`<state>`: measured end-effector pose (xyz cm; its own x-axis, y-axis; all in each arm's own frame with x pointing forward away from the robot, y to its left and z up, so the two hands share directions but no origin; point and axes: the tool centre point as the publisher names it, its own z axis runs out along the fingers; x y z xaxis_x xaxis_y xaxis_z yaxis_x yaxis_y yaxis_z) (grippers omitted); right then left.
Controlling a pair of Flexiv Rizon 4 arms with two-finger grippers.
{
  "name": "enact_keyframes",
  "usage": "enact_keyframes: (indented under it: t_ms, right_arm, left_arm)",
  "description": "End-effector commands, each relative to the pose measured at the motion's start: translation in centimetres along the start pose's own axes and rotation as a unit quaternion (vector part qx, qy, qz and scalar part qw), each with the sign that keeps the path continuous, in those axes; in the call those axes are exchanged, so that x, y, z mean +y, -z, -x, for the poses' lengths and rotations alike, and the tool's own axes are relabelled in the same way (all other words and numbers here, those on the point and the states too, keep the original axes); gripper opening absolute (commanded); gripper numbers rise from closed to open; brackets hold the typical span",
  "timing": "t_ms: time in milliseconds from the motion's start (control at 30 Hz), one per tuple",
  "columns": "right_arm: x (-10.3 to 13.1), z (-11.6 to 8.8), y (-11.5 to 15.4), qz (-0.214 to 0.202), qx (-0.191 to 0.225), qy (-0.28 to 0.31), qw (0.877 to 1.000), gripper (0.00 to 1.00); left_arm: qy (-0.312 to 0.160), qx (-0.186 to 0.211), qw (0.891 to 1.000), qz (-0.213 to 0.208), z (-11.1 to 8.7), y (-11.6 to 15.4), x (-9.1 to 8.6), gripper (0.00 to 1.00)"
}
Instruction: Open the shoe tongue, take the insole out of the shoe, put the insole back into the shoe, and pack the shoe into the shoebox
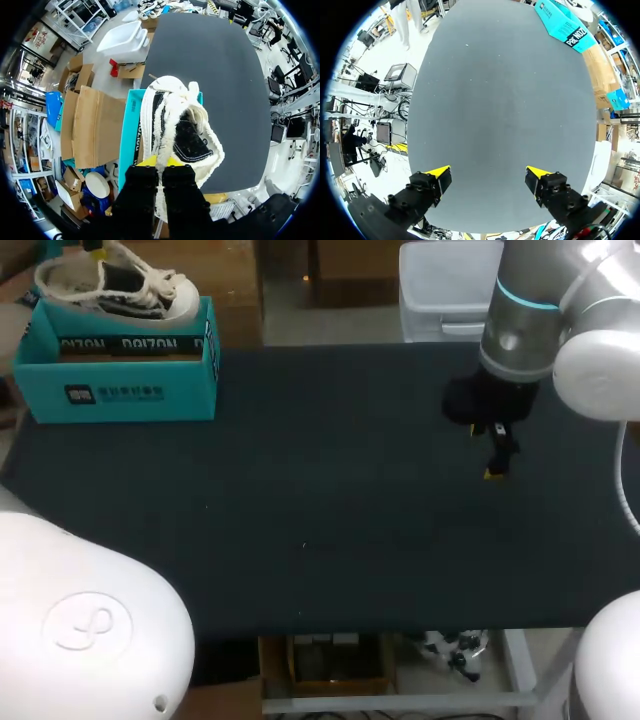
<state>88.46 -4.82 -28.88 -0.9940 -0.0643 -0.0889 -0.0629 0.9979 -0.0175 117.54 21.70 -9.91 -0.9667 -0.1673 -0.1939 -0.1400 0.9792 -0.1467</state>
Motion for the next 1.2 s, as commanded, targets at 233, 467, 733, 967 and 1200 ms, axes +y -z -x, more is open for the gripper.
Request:
enact_keyframes:
  t_ms: [233, 467, 733, 967, 1200]
  right_arm:
    - [0.0, 0.0, 0.1, 0.000, 0.001, 0.000, 1.000, 1.00]
    - [0.0, 0.0, 0.1, 0.000, 0.001, 0.000, 1.000, 1.00]
    - [0.0, 0.0, 0.1, 0.000, 0.001, 0.000, 1.000, 1.00]
    - [0.0, 0.0, 0.1, 0.000, 0.001, 0.000, 1.000, 1.00]
    - [0.0, 0.0, 0.1, 0.000, 0.001, 0.000, 1.000, 1.00]
  left_arm:
    - [-0.020, 0.052, 0.998, 0.005, 3.8, -6.8, 2.0, 0.00]
    - [-0.042, 0.095, 0.995, 0.008, 4.9, -11.3, 2.7, 0.00]
    - [-0.053, 0.110, 0.992, 0.023, 4.3, -14.6, 3.6, 0.42]
    - [-0.055, 0.117, 0.991, 0.031, 4.1, -15.7, 4.1, 1.00]
    - [-0.064, 0.108, 0.992, 0.028, 3.2, -14.4, 3.6, 1.00]
